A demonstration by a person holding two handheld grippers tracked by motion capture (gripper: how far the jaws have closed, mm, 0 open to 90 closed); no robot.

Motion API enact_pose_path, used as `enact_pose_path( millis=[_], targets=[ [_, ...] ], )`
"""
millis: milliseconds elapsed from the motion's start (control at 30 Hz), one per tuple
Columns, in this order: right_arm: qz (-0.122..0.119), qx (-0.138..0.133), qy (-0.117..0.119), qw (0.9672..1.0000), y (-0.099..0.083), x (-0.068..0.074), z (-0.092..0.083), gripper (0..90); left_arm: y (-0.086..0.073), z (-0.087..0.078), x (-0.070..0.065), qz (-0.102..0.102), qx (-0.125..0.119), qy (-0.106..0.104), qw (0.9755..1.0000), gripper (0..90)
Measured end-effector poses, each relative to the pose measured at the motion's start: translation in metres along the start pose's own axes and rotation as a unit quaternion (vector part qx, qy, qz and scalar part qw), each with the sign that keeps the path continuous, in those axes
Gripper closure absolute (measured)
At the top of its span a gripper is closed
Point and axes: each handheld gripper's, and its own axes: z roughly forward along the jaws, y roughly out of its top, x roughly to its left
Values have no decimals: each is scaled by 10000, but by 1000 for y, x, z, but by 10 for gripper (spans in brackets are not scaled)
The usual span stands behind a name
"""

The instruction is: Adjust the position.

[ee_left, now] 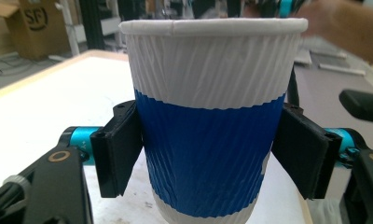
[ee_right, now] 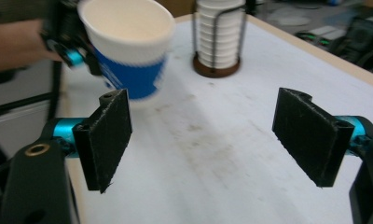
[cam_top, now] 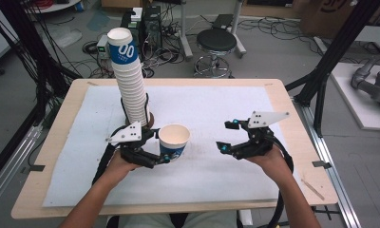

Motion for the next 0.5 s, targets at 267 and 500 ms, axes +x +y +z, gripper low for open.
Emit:
enact_pose_path(
  millis=[267,500],
  targets=[
    [141,-437,-664,9967,-32,-3,-10,203,-7,-15,3,11,-424,226,9988,271],
    [257,-592,-1024,9927,-48,-4,-15,203,-9,-25,4,5,-535,392,9978,271]
  ],
)
